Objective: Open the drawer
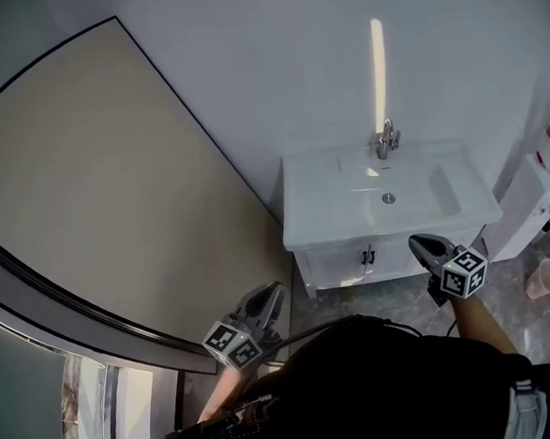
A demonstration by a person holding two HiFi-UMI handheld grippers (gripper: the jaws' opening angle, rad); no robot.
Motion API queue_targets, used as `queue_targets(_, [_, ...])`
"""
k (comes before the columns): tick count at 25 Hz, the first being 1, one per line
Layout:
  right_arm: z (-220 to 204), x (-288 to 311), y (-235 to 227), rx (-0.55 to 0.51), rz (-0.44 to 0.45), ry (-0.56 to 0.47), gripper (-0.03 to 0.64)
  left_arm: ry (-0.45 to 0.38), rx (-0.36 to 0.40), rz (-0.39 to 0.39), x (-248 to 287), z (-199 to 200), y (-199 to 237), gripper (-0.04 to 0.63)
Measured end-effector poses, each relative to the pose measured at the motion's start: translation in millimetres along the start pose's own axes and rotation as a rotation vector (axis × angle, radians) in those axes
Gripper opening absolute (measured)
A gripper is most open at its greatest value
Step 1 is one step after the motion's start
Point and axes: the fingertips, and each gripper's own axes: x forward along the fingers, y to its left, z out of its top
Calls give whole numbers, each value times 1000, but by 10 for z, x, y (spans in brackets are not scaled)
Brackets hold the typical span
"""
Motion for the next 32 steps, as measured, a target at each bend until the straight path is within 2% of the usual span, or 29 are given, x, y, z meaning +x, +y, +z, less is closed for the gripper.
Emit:
queue_targets(9, [10,900,152,23,-26,22,2,34,-38,-19,-99,108,931,2])
queue_targets(16, [-39,1255,2,19,-22,55,2,36,-64,1,25,96,1309,2])
queue_targets(24, [13,1603,-852,23,37,54,2,39,-43,59,810,40,1494,2])
queue_targets(32, [361,1691,-1974,3,121,45,2,-10,-34,111,1909,0,1296,2])
